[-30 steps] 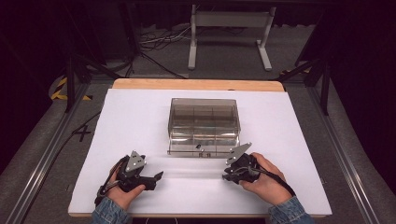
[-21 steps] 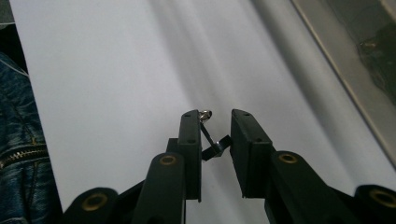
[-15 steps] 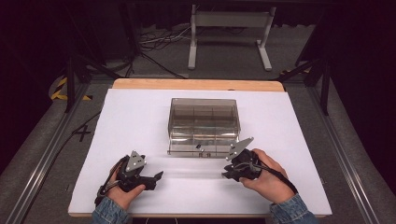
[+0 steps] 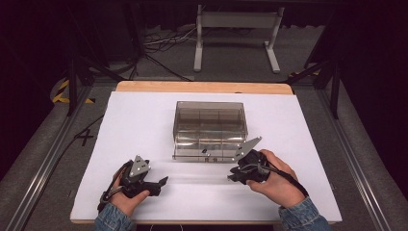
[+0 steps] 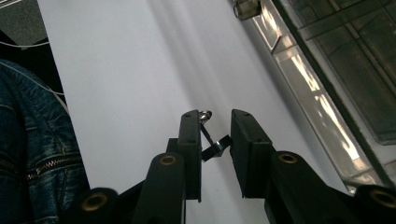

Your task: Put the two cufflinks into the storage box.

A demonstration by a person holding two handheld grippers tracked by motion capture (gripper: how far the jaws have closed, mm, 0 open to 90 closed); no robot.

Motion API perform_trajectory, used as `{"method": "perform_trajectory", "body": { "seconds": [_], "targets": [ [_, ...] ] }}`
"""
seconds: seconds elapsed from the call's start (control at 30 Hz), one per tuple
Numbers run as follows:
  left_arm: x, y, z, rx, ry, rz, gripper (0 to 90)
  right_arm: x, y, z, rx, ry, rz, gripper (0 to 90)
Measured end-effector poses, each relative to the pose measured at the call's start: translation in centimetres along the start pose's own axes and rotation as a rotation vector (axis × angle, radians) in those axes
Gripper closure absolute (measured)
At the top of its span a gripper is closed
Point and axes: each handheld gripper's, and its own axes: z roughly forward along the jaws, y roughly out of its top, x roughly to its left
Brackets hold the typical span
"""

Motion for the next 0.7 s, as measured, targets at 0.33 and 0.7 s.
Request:
{"method": "perform_trajectory", "body": {
  "seconds": [0.33, 0.7],
  "targets": [
    [0.0, 0.0, 0.0, 0.000, 0.001, 0.001, 11.2, 0.1, 1.0, -0.9, 0.003, -0.007, -0.014, 74.9],
    [0.0, 0.0, 0.0, 0.000, 0.001, 0.003, 11.2, 0.1, 2.2, -2.4, -0.006, -0.002, 0.011, 74.8]
  ]
}}
